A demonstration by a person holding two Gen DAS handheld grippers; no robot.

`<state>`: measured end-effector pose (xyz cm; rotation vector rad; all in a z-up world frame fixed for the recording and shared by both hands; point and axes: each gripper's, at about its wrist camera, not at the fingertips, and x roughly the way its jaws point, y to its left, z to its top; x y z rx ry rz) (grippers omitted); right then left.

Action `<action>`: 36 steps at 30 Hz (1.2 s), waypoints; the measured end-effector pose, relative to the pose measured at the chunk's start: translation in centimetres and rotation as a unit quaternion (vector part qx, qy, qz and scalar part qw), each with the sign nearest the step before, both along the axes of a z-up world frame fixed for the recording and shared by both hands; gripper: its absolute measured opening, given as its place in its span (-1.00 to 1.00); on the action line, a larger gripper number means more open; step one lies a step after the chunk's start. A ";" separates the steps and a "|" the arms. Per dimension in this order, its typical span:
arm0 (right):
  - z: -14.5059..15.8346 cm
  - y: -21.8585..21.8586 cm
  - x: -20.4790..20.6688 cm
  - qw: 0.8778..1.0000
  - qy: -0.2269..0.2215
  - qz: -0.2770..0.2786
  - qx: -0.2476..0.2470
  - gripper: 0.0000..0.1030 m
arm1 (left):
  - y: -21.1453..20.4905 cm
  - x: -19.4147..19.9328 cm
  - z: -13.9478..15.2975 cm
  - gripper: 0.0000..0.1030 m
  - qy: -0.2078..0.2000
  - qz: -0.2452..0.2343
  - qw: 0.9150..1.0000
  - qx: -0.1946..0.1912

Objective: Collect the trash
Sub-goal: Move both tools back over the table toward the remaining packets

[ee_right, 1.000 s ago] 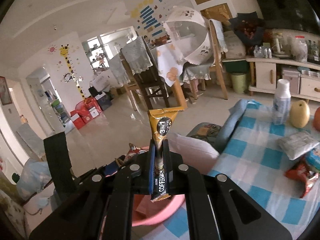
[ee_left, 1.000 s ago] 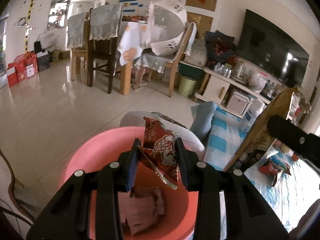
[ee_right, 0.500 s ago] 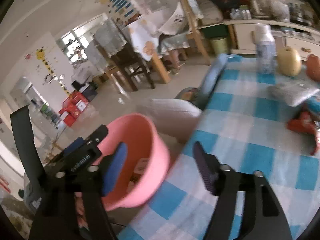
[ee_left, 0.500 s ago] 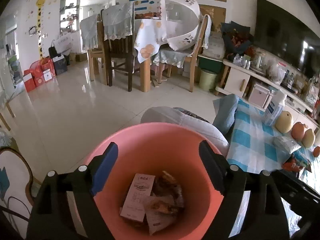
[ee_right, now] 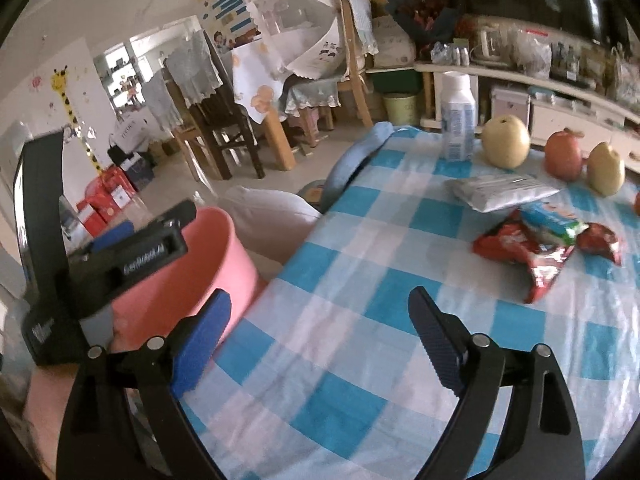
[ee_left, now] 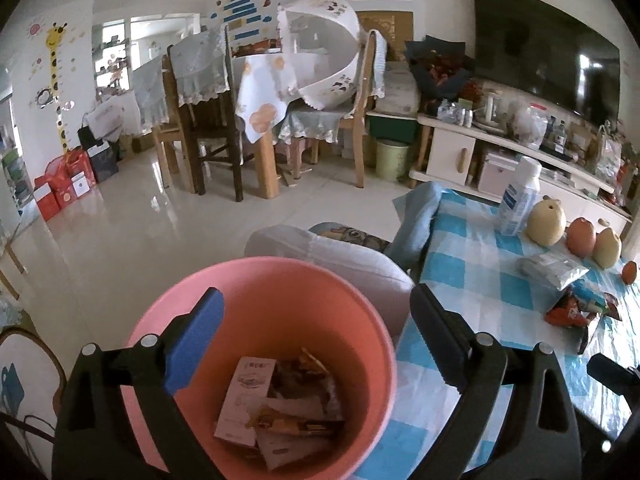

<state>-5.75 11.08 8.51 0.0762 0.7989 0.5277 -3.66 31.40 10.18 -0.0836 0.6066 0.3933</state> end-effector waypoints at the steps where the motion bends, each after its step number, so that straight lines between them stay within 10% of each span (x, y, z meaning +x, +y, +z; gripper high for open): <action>1: 0.1 -0.3 -0.1 1.000 -0.002 -0.001 -0.003 0.75 | -0.3 0.1 0.0 0.84 0.000 -0.002 1.000 0.000; 36: -0.3 -10.6 -0.2 0.998 0.005 -0.057 -0.007 0.81 | -11.5 3.5 -1.9 0.84 0.035 -0.092 0.993 0.065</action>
